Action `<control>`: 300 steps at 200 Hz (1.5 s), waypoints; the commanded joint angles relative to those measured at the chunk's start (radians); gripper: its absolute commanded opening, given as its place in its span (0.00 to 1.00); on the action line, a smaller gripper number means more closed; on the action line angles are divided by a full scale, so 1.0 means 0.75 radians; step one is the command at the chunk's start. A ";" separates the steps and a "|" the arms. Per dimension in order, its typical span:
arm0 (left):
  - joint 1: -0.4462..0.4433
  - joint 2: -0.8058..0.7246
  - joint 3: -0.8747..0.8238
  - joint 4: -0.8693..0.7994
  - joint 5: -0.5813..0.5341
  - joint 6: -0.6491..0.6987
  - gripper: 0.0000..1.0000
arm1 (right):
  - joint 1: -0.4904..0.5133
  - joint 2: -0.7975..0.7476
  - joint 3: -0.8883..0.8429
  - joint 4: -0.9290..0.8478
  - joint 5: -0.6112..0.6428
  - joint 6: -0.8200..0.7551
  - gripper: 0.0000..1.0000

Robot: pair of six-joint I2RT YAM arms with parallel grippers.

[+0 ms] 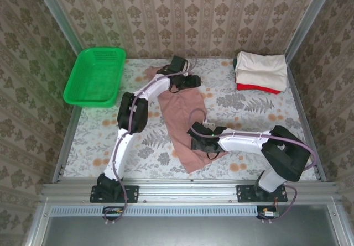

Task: Fold and stack the t-shirts

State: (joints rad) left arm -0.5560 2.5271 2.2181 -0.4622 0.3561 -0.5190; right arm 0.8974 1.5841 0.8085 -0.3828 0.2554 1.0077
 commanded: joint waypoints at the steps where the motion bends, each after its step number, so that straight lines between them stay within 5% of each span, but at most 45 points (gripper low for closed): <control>1: 0.000 0.138 0.087 -0.144 0.036 0.005 0.65 | 0.069 0.023 0.002 0.026 -0.050 0.142 0.78; 61: -0.031 0.403 0.558 -0.097 0.282 -0.018 0.68 | 0.155 -0.009 0.182 -0.043 -0.130 0.052 0.86; 99: -0.026 0.231 0.502 -0.148 0.260 0.073 0.76 | 0.053 -0.282 0.108 -0.175 -0.050 -0.085 0.87; 147: 0.007 -0.286 -0.045 -0.082 0.030 0.118 1.00 | -0.177 -0.172 0.015 -0.144 -0.084 -0.266 0.77; 197: 0.032 -0.966 -0.928 0.060 -0.275 0.099 1.00 | -0.265 0.084 0.113 -0.279 0.022 -0.321 0.59; 243: -0.074 -1.427 -1.752 0.134 -0.388 -0.111 0.89 | -0.265 -0.026 0.019 -0.258 0.003 -0.267 0.48; 300: -0.371 -1.552 -2.086 0.293 -0.434 -0.263 0.90 | -0.133 -0.122 0.042 -0.239 0.004 -0.242 0.53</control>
State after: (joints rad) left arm -0.7944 1.4006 0.6735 -0.3370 0.0788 -0.6437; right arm 0.7723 1.5028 0.8360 -0.5568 0.2562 0.8097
